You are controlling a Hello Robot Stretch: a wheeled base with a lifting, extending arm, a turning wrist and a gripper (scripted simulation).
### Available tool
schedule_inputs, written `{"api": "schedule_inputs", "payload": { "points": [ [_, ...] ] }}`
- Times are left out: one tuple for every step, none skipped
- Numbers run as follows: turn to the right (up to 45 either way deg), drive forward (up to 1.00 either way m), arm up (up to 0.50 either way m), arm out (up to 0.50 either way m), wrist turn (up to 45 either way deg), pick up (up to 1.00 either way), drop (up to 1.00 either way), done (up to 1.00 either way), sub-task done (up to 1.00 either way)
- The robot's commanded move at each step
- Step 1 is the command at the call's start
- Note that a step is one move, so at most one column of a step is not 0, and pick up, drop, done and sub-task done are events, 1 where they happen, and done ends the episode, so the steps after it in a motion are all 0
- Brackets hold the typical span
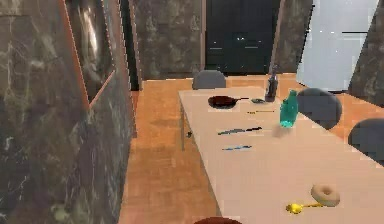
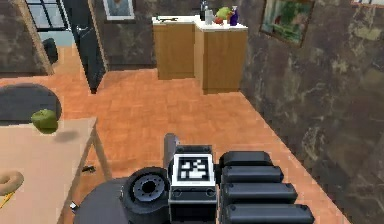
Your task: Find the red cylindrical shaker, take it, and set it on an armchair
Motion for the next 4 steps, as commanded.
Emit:
{"api": "schedule_inputs", "payload": {
  "points": [
    [45.0, 0.00, 0.00, 0.00, 0.0, 0.00, 0.00, 0.00, 0.00],
    [45.0, 0.00, 0.00, 0.00, 0.0, 0.00, 0.00, 0.00, 0.00],
    [45.0, 0.00, 0.00, 0.00, 0.0, 0.00, 0.00, 0.00, 0.00],
    [36.0, 0.00, 0.00, 0.00, 0.0, 0.00, 0.00, 0.00, 0.00]
  ]
}}
